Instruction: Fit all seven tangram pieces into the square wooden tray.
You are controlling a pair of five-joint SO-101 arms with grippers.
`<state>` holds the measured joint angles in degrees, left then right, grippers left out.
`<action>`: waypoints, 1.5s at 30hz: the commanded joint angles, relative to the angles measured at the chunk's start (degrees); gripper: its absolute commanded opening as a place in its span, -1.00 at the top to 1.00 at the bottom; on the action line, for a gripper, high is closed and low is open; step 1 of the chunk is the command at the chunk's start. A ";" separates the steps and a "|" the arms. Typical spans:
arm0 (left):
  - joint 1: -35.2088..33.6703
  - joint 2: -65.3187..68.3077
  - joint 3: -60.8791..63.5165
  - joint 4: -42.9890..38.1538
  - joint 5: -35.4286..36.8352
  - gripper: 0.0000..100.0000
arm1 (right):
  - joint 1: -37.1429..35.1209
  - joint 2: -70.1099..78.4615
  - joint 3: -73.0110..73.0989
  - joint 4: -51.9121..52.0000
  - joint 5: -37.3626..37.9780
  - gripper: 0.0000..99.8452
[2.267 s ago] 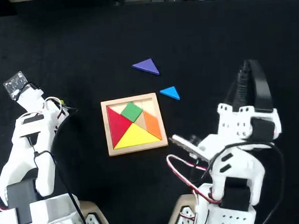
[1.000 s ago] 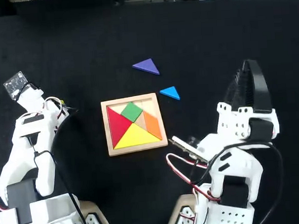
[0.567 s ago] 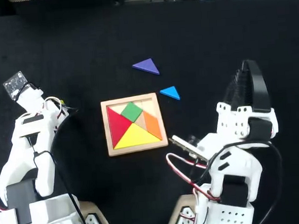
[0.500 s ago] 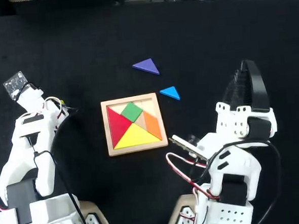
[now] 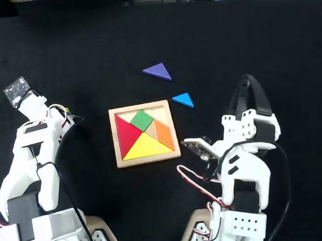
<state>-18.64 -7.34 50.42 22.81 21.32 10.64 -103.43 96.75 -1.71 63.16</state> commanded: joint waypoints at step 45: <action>32.31 -21.89 0.04 21.01 -27.96 0.41 | -6.15 2.86 -13.23 38.77 -27.87 0.98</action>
<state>12.84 -27.47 50.86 44.79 -6.37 5.45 -103.25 88.84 36.70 35.82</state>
